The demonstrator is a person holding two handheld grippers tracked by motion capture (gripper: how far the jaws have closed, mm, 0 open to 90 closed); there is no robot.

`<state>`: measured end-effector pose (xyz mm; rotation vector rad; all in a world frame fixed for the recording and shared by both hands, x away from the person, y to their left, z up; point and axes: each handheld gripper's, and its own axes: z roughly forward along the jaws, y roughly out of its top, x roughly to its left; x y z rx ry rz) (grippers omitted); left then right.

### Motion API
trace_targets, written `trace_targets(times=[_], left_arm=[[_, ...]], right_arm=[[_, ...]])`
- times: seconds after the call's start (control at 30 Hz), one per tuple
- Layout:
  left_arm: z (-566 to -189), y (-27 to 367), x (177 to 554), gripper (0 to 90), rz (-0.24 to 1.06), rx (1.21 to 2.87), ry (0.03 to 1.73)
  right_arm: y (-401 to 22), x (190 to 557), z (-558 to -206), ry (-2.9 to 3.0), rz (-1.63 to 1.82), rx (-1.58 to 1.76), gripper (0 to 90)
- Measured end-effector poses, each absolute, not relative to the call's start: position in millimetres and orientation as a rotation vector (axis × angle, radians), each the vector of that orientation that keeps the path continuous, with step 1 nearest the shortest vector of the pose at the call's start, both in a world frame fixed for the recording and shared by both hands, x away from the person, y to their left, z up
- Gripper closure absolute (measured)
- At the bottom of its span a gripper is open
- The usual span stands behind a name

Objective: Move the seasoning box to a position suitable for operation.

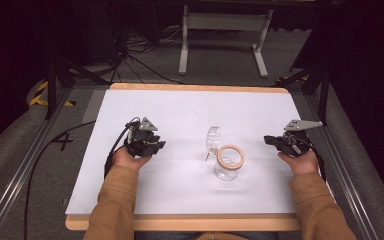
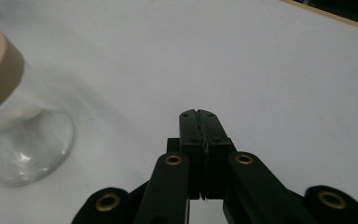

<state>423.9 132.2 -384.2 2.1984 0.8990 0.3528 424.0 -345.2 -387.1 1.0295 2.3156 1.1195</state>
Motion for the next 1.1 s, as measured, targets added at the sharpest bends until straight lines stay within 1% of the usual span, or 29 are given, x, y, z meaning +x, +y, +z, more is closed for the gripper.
trace_targets(times=[0.07,0.4,0.53,0.63,0.83,0.9,1.1], left_arm=[[-380.2,131.2,422.8,62.1,0.338,2.191,0.904],[-369.3,125.3,416.6,54.9,0.310,2.166,0.883],[-365.6,123.7,415.1,53.9,0.303,2.179,0.870],[-363.1,120.9,413.2,53.3,0.292,2.177,0.852],[-365.0,113.0,412.7,51.5,0.258,2.199,0.820],[-364.0,112.7,412.5,51.2,0.246,2.219,0.818],[-365.4,112.9,412.5,50.7,0.250,2.205,0.824]], right_arm=[[-337.7,421.3,-383.8,2.337,1.129,0.988,89.7],[-317.6,415.4,-380.5,2.405,1.168,0.887,89.8],[-310.0,414.2,-382.1,2.437,1.198,0.875,89.8],[-296.4,412.8,-387.0,2.485,1.181,0.826,89.8],[-270.7,410.2,-406.4,2.591,1.088,0.753,89.8],[-267.8,410.3,-408.9,2.590,1.060,0.758,89.8],[-267.9,410.6,-410.2,2.600,1.053,0.758,89.8]])
